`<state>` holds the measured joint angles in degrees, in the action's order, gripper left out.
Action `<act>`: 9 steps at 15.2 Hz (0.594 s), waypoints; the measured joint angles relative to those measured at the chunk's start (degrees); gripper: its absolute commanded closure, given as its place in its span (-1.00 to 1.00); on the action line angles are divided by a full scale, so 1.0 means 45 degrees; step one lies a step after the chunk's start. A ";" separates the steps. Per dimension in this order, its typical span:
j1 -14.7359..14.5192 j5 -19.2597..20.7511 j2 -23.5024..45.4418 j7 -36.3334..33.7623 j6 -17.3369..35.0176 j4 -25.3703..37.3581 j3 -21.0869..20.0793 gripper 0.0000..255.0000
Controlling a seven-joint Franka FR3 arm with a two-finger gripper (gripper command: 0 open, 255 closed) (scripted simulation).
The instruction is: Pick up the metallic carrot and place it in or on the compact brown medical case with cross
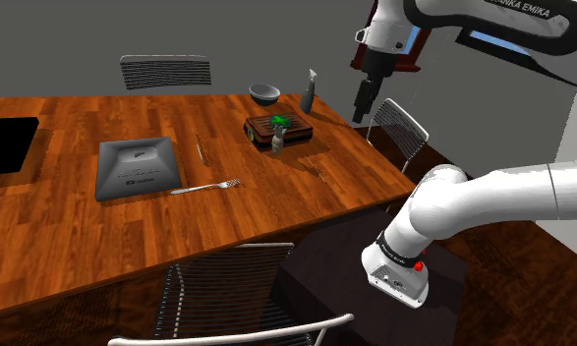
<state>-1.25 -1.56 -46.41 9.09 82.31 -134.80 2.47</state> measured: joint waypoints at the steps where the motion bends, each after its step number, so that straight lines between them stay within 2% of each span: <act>1: 0.0000 0.0000 0.0000 0.0000 0.0000 0.0000 0.0000 -1.00; 4: 0.0095 0.0026 0.0161 -0.0033 0.1113 -0.0640 0.0078 -1.00; 9: 0.0358 0.0153 0.0921 0.0047 0.3999 -0.1952 0.0413 -1.00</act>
<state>0.36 -0.87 -42.26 9.30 100.31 -143.58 4.33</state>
